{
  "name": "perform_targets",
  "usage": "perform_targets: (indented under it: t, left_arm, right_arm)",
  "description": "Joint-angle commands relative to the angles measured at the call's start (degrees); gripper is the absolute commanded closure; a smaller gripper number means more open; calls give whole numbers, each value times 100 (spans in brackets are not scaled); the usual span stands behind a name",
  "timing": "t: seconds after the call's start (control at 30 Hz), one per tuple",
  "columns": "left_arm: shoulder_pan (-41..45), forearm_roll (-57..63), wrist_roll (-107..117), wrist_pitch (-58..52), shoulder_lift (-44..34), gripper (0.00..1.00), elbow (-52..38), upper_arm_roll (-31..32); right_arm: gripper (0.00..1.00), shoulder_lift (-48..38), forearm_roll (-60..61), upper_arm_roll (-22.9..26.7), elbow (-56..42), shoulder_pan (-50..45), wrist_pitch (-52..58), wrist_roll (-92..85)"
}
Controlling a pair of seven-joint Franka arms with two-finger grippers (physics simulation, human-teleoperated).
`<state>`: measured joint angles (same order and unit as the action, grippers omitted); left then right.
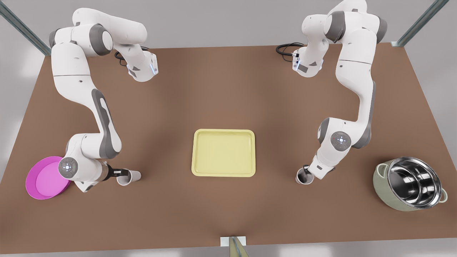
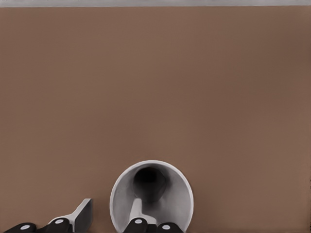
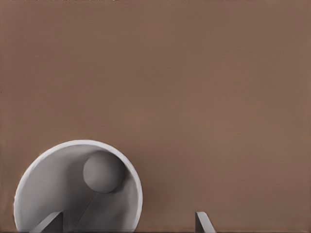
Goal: Use the left arm to pick up the white IKEA cup from the tray and place it on the middle-left position; use the right arm to pick up the white IKEA cup from the tray and place it on the middle-right position
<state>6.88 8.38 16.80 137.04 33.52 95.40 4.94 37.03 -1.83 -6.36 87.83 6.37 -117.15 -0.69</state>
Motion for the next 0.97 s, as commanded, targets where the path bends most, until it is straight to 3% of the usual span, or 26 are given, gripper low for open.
perform_targets:
  t: [0.0, 0.03, 0.1, 0.13, 0.2, 0.27, 0.37, 0.57, 0.93]
  left_arm:
    - [-2, 94, -537, 104, -12, 0, -4, -1]
    - [-20, 94, -581, -1, -126, 0, -4, -10]
    - [199, 542, -528, -2028, -907, 0, -450, 16]
    - [288, 463, -546, -3373, -1093, 0, -1152, 77]
    - [288, 138, -590, -4483, -1435, 0, -1542, 87]
    - [-64, -627, -791, -4625, -1620, 0, -1708, 51]
    - [-125, -636, -1135, -4713, -1629, 0, -1761, 25]
    - [-196, -750, -1188, -4713, -1629, 0, -1796, 25]
    - [-266, -759, -1610, -4634, -1796, 0, -1796, -19]
  right_arm:
    - [0, -55, 16, -50, -3, -13, 289, -573]
    - [0, -73, 16, -120, 6, -13, 411, -503]
    - [0, -99, 16, -164, 15, -22, 456, -432]
    - [0, -117, 16, -173, 15, -22, 508, -441]
    - [0, -301, 16, -199, 33, -22, 745, -424]
    - [0, -635, 16, -419, 15, -22, 1194, -117]
    - [0, -1241, 16, -656, -11, -13, 1572, 323]
    - [0, -2797, 7, -639, -47, 22, 2372, 367]
    - [0, -2771, -10, -586, -433, 22, 2697, 816]
